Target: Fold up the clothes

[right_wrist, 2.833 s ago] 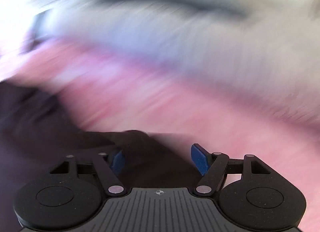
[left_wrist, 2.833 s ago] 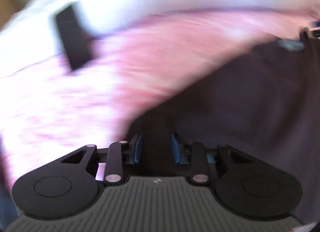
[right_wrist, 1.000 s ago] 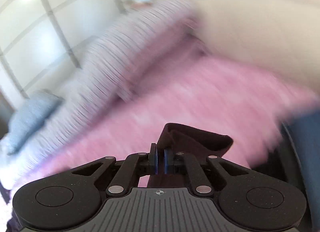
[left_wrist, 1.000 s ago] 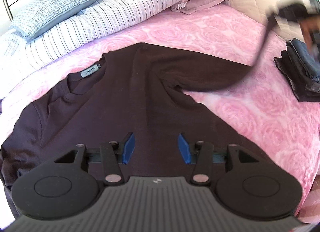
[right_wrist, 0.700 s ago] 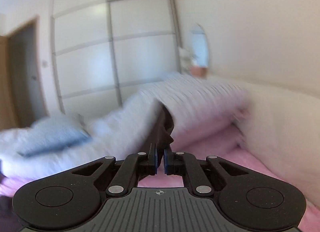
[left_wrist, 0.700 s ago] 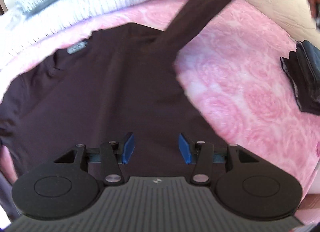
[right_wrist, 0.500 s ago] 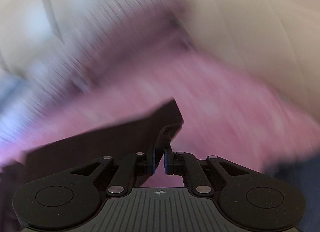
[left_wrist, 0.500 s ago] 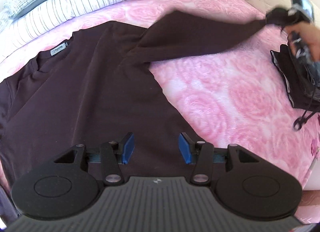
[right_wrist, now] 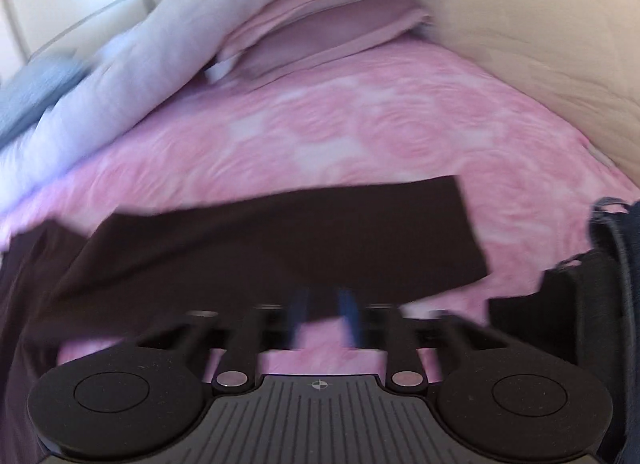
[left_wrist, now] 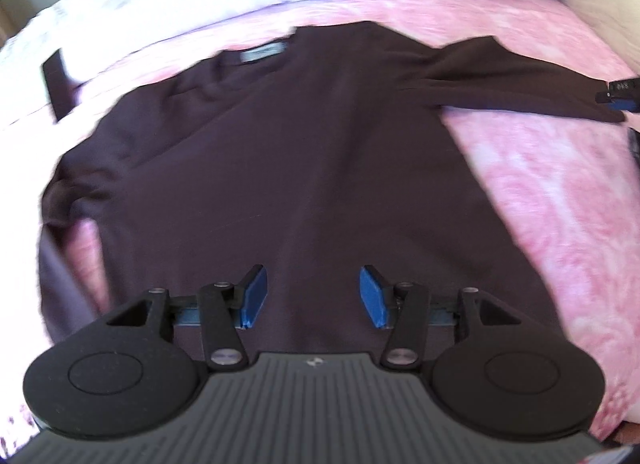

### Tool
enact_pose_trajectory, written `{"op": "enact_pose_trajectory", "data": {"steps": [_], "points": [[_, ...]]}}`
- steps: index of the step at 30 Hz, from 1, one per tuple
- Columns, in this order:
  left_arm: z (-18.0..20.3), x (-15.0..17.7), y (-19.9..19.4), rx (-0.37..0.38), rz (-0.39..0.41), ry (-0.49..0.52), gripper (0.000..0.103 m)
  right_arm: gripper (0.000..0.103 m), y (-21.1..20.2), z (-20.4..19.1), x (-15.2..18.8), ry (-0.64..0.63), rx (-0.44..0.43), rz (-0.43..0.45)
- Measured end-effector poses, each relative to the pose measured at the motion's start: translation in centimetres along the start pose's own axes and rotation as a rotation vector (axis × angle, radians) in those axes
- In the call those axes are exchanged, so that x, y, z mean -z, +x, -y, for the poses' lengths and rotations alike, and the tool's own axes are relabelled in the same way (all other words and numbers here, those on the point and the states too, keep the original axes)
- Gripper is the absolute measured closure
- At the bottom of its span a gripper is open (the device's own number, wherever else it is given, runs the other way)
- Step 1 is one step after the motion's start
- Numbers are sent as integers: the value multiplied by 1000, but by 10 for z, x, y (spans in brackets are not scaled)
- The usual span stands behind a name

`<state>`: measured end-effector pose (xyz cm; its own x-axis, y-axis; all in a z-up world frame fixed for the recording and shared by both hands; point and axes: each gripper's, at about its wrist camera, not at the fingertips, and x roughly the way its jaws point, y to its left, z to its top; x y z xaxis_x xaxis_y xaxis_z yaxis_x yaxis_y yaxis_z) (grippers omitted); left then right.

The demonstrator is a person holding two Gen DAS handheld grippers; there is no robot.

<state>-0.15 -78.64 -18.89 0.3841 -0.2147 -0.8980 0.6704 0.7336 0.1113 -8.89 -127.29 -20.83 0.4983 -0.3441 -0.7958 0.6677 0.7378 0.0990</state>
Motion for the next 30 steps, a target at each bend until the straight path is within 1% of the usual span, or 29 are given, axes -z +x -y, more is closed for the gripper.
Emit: {"op": "enact_pose_trajectory", "data": {"steps": [1, 3, 4, 5, 6, 8, 10, 11, 13, 14, 16, 18, 20, 22, 23, 25, 26, 27, 28, 29, 30], "points": [[-11, 3, -4, -19, 5, -11, 55, 41, -2, -12, 5, -30, -11, -2], [-37, 11, -7, -54, 6, -33, 51, 41, -7, -40, 17, -83, -63, -22], [-54, 17, -3, -62, -1, -45, 49, 41, -10, -56, 23, -108, -97, -38], [-71, 23, 1, -71, -8, -57, 46, 41, -14, -72, 29, -132, -131, -53], [-88, 29, 5, -79, -15, -68, 43, 41, -20, -90, 36, -158, -166, -67], [-122, 40, 14, -96, -29, -92, 41, 41, -33, -130, 52, -207, -233, -91], [-155, 52, 22, -113, -43, -116, 38, 41, -47, -171, 70, -253, -298, -112], [-172, 58, 26, -121, -51, -128, 37, 41, -54, -193, 81, -272, -318, -116], [-206, 70, 35, -138, -65, -151, 37, 41, -63, -236, 103, -293, -334, -121], [-222, 75, 42, -127, -70, -164, 37, 41, -68, -258, 114, -303, -340, -123], [-243, 85, 61, -35, -63, -163, 37, 41, -78, -298, 138, -297, -323, -124], [-252, 94, 74, 52, -48, -135, 37, 41, -85, -335, 165, -278, -286, -136], [-258, 99, 81, 127, -25, -106, 37, 41, -86, -373, 190, -243, -250, -174], [-261, 100, 85, 197, -14, -110, 38, 41, -84, -406, 214, -229, -231, -225], [-265, 101, 87, 214, -11, -123, 38, 41, -86, -422, 225, -239, -224, -244], [-268, 102, 92, 211, -15, -145, 38, 41, -92, -447, 241, -254, -228, -250], [-269, 102, 92, 213, -20, -146, 45, 41, -95, -458, 247, -264, -237, -252], [-273, 102, 90, 223, -22, -144, 57, 41, -97, -468, 250, -280, -241, -250], [-278, 102, 87, 232, -24, -141, 69, 41, -100, -478, 254, -296, -245, -248], [-282, 102, 84, 242, -26, -138, 93, 41, -102, -487, 258, -312, -249, -247], [-289, 102, 80, 253, -23, -142, 99, 41, -103, -495, 260, -322, -254, -246]]}}
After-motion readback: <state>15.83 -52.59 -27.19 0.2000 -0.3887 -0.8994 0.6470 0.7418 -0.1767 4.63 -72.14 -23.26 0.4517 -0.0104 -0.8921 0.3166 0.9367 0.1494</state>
